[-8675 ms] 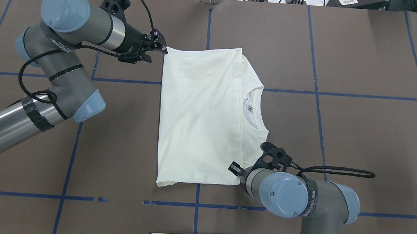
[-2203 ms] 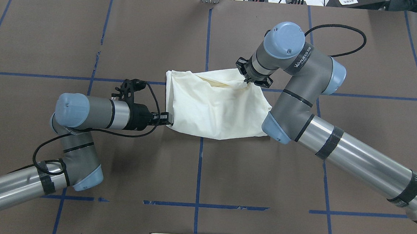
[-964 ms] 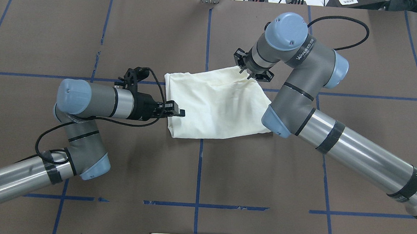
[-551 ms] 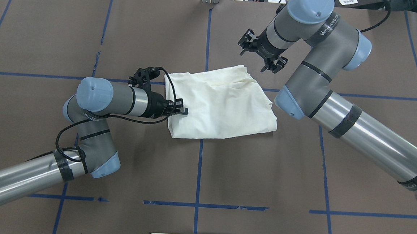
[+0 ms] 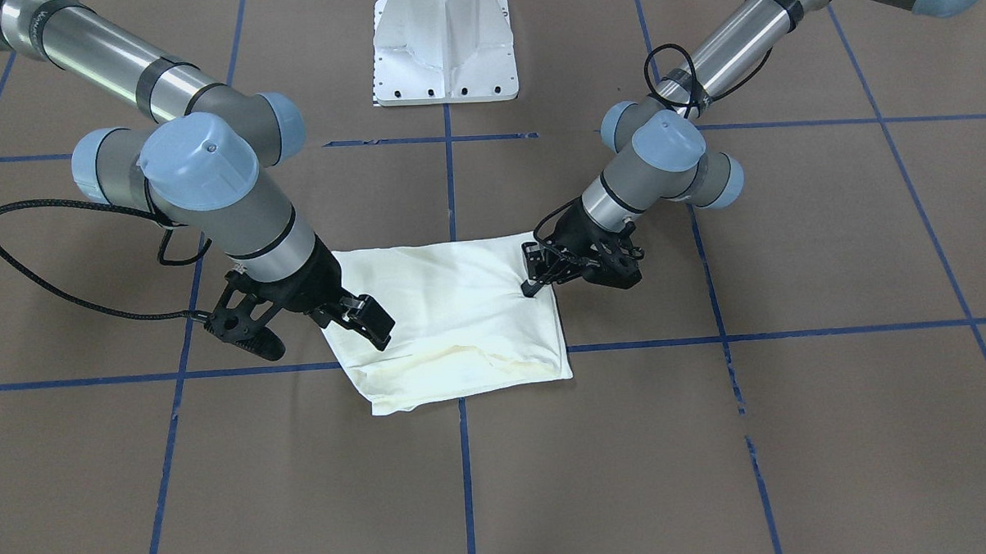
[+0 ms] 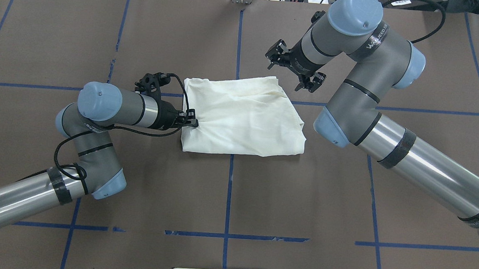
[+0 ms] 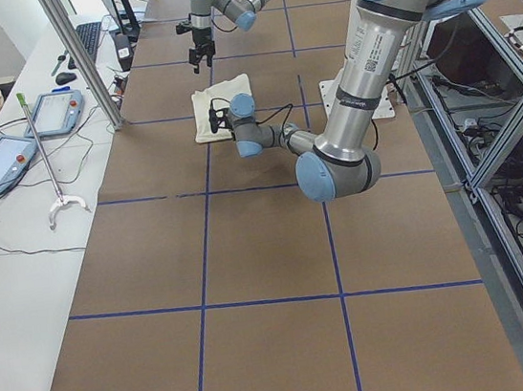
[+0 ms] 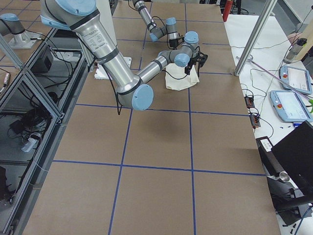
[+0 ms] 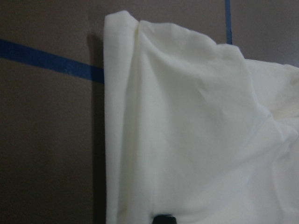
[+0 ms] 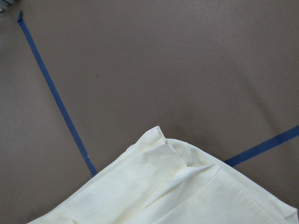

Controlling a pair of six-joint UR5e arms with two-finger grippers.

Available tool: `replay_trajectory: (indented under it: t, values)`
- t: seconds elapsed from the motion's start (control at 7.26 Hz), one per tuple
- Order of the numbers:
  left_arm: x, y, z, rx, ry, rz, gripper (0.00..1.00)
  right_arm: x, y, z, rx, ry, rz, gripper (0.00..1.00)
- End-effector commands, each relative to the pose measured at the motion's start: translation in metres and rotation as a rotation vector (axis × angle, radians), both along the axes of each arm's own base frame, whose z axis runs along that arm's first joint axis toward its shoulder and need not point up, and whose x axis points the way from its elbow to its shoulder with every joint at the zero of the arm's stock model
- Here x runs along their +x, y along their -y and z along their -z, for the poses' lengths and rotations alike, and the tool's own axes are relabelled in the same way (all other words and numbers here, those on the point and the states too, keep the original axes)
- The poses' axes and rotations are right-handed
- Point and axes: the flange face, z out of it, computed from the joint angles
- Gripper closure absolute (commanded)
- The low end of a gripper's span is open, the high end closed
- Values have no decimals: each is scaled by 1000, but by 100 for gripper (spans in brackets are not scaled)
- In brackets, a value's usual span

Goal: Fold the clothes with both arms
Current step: 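Release the shirt and draw both grippers away from it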

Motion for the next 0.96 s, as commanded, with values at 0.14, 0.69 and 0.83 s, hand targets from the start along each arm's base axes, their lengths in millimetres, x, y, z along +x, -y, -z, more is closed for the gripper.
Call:
replay_trajectory:
  t: [0.14,0.69,0.83]
  values:
    - [-61,-3,31,-10,47,42,100,14,-16,-15,7,1,11,0]
    - [-210,10,-23,145,250,118,100,128,-43,-89,71,-48,7,0]
    - [-273,0,-60,249,357,111,100,183,-38,-128,126,-90,43,0]
